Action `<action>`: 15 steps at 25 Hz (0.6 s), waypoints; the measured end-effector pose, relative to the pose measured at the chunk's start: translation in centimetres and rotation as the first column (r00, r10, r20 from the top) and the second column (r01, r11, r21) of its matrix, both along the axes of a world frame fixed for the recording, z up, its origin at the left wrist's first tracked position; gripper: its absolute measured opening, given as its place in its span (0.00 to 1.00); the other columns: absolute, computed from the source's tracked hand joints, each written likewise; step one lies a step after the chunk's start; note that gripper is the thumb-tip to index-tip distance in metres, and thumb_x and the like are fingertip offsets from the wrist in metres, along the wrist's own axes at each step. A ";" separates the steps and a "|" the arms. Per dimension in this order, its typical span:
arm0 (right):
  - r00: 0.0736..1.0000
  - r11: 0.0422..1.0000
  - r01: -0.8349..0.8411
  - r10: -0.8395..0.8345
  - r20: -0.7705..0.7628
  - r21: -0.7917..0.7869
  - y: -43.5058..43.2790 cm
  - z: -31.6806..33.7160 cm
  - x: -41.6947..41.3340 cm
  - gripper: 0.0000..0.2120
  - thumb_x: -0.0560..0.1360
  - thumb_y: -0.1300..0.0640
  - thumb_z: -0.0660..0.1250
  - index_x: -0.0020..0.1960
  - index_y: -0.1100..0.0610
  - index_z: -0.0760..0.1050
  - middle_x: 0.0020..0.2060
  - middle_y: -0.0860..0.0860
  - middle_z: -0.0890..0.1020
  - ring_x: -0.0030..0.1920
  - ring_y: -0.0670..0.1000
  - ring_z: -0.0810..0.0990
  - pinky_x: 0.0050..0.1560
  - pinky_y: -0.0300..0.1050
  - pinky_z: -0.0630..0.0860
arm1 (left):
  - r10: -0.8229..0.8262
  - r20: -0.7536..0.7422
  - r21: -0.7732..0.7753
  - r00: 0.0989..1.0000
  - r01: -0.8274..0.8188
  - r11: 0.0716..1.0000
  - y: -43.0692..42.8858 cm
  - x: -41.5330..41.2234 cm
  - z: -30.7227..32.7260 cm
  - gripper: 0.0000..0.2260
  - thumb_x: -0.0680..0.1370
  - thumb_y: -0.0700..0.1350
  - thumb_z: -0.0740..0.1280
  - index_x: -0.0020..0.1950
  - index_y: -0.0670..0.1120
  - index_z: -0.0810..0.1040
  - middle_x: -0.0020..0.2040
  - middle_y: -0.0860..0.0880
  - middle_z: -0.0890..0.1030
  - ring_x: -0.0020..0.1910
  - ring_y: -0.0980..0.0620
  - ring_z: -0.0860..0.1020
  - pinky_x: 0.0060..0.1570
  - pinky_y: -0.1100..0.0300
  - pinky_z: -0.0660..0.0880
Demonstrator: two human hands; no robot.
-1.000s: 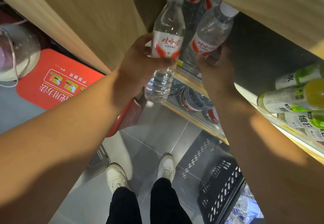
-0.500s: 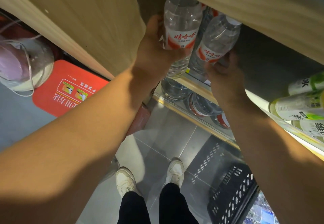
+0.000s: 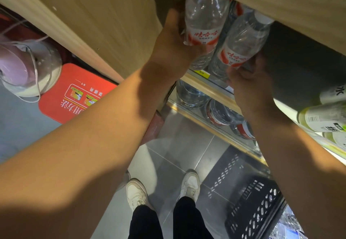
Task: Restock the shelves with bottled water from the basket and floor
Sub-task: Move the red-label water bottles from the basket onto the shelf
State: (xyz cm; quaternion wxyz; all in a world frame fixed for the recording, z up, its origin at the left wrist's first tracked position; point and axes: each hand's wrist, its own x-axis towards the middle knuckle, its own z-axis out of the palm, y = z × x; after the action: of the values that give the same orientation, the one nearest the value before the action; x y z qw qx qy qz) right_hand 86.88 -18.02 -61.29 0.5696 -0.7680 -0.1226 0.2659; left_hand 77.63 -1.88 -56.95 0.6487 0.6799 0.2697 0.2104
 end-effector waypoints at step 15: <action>0.997 0.999 0.042 -0.040 0.072 -0.024 1.2 -0.1 -0.8 0.31 0.76 0.59 0.69 0.75 0.51 0.62 0.67 0.45 0.76 0.66 0.43 0.74 0.60 0.30 0.73 | -0.224 -0.228 0.090 0.947 0.250 0.964 2.7 2.4 -2.7 0.32 0.71 0.46 0.73 0.74 0.46 0.66 0.68 0.49 0.77 0.67 0.52 0.75 0.65 0.51 0.75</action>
State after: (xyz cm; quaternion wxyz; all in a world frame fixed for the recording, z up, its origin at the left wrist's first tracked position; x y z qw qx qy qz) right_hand 86.12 -16.84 -61.36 0.5604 -0.7865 -0.1239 0.2280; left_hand 80.04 0.85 -59.64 0.5950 0.7632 0.2418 0.0713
